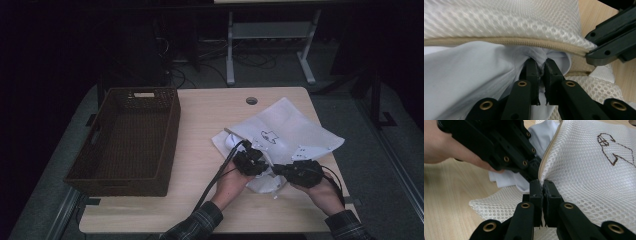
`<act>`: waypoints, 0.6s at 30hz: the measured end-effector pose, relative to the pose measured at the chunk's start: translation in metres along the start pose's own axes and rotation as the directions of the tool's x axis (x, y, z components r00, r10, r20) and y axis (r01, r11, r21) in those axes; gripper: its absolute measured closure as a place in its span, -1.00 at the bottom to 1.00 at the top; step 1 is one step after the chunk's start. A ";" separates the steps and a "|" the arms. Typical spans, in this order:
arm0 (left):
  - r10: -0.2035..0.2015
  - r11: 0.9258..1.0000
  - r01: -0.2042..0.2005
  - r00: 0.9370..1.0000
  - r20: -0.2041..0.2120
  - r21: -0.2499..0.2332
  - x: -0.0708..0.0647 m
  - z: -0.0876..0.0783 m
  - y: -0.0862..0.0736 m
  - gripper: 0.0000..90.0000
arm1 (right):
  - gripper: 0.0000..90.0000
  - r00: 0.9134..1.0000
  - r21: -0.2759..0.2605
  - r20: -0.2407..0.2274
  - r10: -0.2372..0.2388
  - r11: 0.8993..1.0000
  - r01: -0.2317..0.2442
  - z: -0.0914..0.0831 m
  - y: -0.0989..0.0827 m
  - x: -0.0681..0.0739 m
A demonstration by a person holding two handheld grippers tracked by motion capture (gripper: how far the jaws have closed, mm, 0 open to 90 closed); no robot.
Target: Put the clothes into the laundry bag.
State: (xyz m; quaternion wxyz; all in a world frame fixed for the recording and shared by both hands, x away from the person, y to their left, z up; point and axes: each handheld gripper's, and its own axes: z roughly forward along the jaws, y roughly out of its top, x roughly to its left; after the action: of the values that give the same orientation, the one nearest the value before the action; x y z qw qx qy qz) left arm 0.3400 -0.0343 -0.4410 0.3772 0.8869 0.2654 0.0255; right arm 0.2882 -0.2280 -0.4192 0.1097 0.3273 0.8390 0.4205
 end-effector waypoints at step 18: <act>0.045 0.999 -0.045 0.999 0.005 -0.030 -0.006 -0.056 -0.013 0.20 | 0.91 1.000 0.002 -0.002 0.008 1.000 -0.008 -0.001 -0.002 -0.005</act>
State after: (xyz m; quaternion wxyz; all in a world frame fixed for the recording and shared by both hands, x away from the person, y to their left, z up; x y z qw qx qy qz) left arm 0.3152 0.0066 -0.4089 0.3906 0.8870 0.2438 0.0355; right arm 0.2902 -0.2325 -0.4208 0.1070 0.3304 0.8382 0.4205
